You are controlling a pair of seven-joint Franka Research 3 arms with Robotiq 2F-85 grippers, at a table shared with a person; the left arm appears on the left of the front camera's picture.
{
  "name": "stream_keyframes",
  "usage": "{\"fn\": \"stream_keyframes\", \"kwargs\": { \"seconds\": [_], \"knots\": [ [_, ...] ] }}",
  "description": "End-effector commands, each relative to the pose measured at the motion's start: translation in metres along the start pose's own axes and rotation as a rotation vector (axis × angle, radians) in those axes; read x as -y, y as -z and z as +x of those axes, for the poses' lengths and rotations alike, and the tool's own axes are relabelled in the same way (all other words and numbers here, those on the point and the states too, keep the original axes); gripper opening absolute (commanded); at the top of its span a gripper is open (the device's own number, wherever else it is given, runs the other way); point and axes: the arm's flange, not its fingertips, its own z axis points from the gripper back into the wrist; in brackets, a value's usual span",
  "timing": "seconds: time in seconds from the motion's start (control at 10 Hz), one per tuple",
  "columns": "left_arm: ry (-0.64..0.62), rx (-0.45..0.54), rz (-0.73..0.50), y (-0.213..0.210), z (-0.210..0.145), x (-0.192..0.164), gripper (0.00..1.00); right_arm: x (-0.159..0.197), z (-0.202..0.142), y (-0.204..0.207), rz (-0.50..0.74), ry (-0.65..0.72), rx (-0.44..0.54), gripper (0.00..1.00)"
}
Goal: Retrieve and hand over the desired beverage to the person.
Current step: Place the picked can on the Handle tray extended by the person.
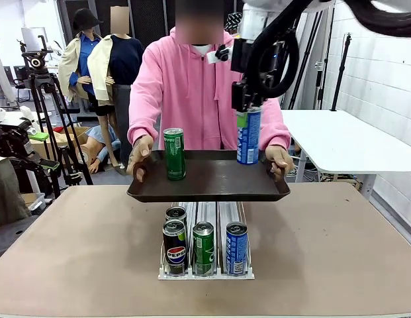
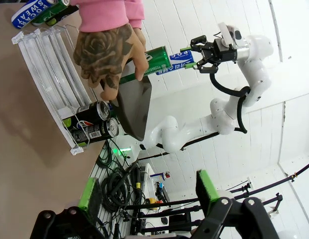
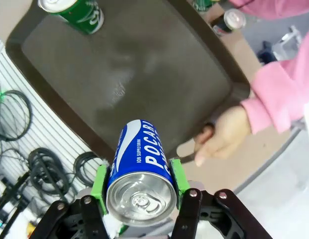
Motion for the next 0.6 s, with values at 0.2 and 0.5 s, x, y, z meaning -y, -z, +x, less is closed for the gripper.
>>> {"fn": "stream_keyframes", "kwargs": {
  "seconds": [0.2, 0.5],
  "knots": [
    [-0.003, 0.007, 0.007, 0.001, -0.001, 0.001, 1.0, 0.004, 0.032, 0.017, -0.01, -0.084, 0.005, 0.0],
    [-0.003, 0.007, 0.007, 0.001, -0.001, 0.001, 1.0, 0.016, 0.046, 0.037, 0.003, -0.111, -0.007, 0.0]
  ]
}}
